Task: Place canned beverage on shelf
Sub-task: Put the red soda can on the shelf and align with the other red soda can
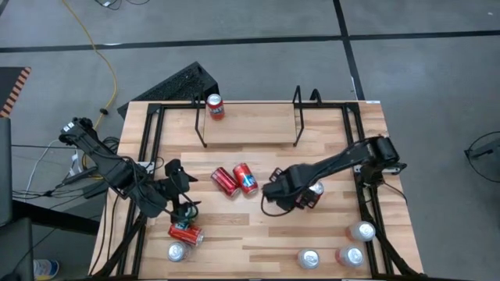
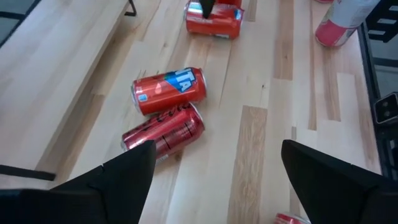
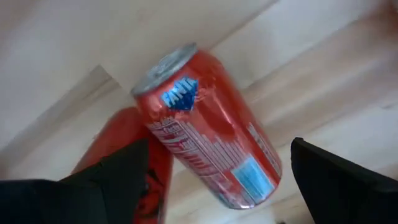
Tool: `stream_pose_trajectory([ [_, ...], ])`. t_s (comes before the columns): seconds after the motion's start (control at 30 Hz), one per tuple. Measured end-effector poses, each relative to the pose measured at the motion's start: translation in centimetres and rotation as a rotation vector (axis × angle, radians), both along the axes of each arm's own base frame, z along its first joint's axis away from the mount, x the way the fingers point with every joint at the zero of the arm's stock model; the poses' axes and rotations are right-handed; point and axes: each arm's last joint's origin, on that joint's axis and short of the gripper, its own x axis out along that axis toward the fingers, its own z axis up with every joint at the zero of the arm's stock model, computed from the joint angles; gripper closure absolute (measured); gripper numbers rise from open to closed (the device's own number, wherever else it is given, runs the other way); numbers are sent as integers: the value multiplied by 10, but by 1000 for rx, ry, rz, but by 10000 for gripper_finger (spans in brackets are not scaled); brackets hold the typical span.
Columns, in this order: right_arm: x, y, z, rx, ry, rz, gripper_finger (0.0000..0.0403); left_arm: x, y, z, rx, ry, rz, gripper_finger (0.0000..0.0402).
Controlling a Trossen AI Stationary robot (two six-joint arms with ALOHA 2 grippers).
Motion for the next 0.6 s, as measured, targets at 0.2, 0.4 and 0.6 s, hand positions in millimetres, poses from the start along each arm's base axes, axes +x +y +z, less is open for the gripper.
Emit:
stream_pose_trajectory([
  [0.2,7,5,-19,-6,39,18,35,-2,-3,0,1,0,-17,70],
  [0.4,17,6,-39,-9,54,42,39,-3,-5,0,-2,-4,-19,70],
  [0.6,21,5,-58,-56,70,-68,70,-4,-4,0,-1,-1,-16,70],
])
